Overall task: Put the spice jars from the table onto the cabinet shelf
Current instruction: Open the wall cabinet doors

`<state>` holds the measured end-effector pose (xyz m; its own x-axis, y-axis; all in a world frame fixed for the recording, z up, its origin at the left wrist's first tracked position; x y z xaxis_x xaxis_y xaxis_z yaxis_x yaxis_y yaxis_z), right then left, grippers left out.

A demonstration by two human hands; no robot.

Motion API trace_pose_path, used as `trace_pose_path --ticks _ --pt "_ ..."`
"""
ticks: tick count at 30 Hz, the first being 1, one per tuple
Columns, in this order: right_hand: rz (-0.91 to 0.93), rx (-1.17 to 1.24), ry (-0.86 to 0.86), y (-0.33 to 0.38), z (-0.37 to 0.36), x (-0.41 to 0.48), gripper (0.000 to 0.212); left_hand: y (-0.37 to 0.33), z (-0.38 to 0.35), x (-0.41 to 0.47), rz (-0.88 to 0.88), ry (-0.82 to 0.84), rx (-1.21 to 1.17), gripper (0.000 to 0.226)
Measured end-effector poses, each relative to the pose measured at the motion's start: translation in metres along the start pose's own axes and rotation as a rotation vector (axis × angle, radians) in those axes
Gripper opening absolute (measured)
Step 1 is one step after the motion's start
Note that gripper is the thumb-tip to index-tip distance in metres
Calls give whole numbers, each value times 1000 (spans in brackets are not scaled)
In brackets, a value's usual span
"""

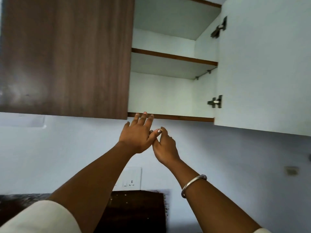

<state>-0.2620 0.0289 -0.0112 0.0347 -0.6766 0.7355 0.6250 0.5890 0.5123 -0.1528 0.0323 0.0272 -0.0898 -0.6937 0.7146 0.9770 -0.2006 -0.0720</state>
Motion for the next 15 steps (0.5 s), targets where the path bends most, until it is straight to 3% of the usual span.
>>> trace_pose_path --ticks 8,15 --pt "246 -9 -19 61 -99 45 51 106 1 23 19 -96 83 56" --pt "294 -116 -100 71 -149 77 62 176 -11 36 103 -147 159 73"
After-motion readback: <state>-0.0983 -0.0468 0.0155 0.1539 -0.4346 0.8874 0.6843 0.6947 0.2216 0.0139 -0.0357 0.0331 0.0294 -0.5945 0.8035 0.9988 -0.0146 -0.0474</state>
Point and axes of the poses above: each hand's wrist, its own x-axis towards the middle knuckle, its own z-axis out of the back of the hand, y = z × x, the point moved 8 cm from there along x, towards the middle knuckle, and after that the axes turned 8 degrees about z, right-handed, at the moved point
